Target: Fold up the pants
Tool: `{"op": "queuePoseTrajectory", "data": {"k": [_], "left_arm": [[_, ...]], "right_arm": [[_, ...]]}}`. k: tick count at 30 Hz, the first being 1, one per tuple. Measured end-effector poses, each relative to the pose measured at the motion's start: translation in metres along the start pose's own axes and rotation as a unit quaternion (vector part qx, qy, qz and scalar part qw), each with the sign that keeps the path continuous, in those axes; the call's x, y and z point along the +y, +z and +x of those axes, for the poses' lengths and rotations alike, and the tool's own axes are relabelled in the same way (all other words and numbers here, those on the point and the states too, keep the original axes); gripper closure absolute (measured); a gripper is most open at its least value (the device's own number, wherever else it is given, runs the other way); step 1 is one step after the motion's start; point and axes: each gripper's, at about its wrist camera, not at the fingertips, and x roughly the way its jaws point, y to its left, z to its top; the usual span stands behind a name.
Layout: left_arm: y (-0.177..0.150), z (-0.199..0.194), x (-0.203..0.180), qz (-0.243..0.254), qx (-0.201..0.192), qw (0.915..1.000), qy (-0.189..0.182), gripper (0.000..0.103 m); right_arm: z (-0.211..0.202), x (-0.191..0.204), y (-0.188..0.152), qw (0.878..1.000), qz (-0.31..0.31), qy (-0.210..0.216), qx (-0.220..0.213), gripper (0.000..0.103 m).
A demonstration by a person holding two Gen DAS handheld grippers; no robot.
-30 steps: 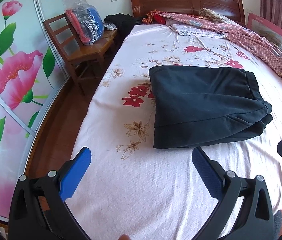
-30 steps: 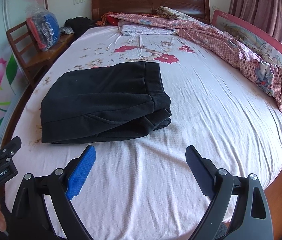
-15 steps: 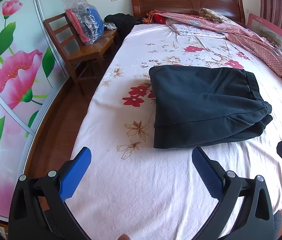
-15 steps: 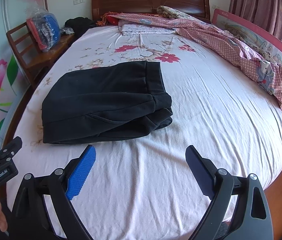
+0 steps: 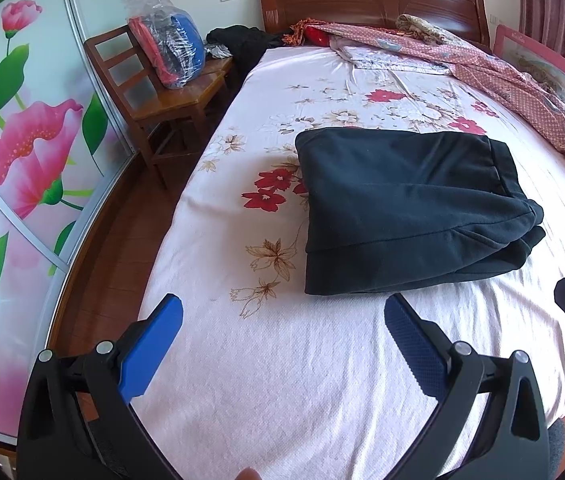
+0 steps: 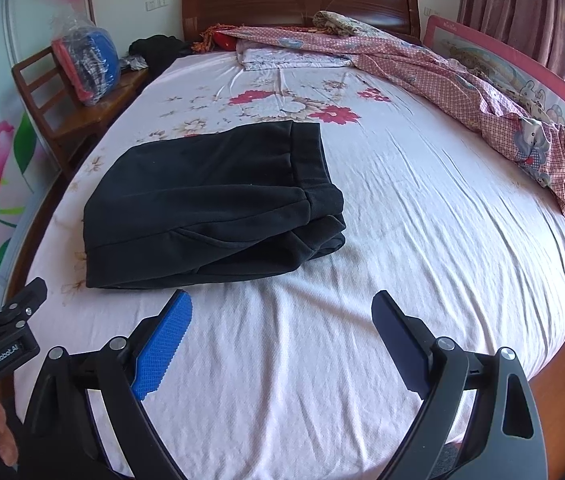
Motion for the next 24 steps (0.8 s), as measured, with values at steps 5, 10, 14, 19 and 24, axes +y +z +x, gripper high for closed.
{"op": "queuePoseTrajectory", "data": {"k": [5,10,14,19,24], "left_arm": [[0.000,0.001,0.000,-0.001,0.001,1.0000,-0.001,0.002],[-0.001,-0.005,0.001,-0.003,-0.020,0.9982,-0.056,0.002],[0.000,-0.018,0.002,-0.011,-0.062,0.9969,-0.046,0.002],[0.000,-0.012,0.001,-0.005,-0.043,0.9975,-0.056,0.002],[-0.007,-0.020,-0.006,0.001,-0.074,0.9954,-0.061,0.002]], "right_arm": [[0.002,0.001,-0.001,1.000,-0.001,-0.002,0.003,0.012],[0.005,0.000,-0.003,1.000,-0.002,-0.001,0.006,0.012],[0.006,0.002,-0.007,1.000,-0.010,0.000,0.008,0.012],[0.005,0.006,-0.011,1.000,-0.027,-0.002,0.007,0.012],[0.007,0.006,-0.013,0.999,-0.030,-0.001,0.011,0.012]]}}
